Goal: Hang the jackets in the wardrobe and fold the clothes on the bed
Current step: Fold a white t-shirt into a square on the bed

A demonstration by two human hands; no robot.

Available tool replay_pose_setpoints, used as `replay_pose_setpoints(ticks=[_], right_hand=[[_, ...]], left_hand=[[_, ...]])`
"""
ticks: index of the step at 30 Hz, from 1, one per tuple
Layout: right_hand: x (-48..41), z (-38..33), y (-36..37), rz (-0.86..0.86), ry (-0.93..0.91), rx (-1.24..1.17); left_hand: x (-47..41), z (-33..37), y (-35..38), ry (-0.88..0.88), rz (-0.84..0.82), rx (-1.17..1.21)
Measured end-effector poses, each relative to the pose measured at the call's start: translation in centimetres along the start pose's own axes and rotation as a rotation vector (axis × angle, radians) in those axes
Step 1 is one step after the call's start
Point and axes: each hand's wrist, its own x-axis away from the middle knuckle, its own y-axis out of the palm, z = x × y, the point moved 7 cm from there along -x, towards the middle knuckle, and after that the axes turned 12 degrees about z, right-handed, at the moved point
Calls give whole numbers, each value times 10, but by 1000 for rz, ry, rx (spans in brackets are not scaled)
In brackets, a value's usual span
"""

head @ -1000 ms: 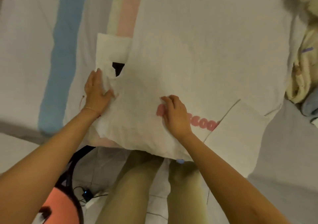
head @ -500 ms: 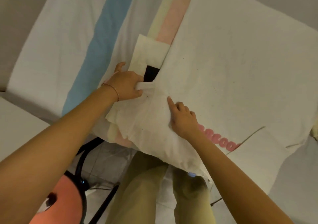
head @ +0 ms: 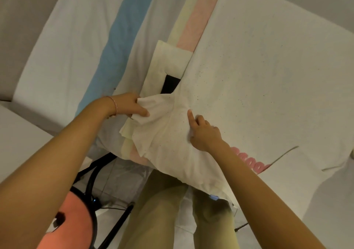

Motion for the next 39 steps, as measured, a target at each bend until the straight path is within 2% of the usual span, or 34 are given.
replay_pose_setpoints(ticks=[1,4,5,7,10,12,13,14,16,18,20,23,25,27,30,32,34,37,39], right_hand=[[0,0,-1,-1,3,-9],[-2,3,2,-25,16,-32],[-2,3,1,-23,13,-42],[-3,3,1,-24,10,-56],[-8,6,5,-44,4,-92],[-10,13,6,-26,34,-343],[-9,20,3,9,92,-615],[-3,29,-1,8,191,-908],[12,51,2,-22,364,-1325],[24,73,8,-13,459,-1539],[33,84,14,25,493,-1646],[37,83,21,130,554,-1586],[36,78,22,230,580,-1512],[34,70,23,245,590,-1495],[35,60,30,230,615,-1593],[43,64,37,311,715,-1592],[53,69,44,429,722,-1490],[69,77,50,588,589,-1231],[80,81,55,664,558,-1104]], left_hand=[[1,0,0,-4,30,-27],[3,15,3,61,196,-344],[4,25,5,84,251,-356],[10,41,13,73,268,-204],[20,61,40,3,120,167],[29,75,61,-86,-13,418],[31,78,70,-115,-61,448],[31,83,79,-114,-115,392],[26,80,91,-22,-131,28],[19,66,92,85,-28,-424],[19,59,99,180,77,-660],[24,54,118,289,229,-668],[32,54,130,367,330,-512],[43,59,143,473,388,-338],[53,67,174,592,272,-319],[53,68,190,643,158,-452],[50,68,190,634,128,-433],[38,78,160,580,332,-244],[31,85,144,598,499,-349]])
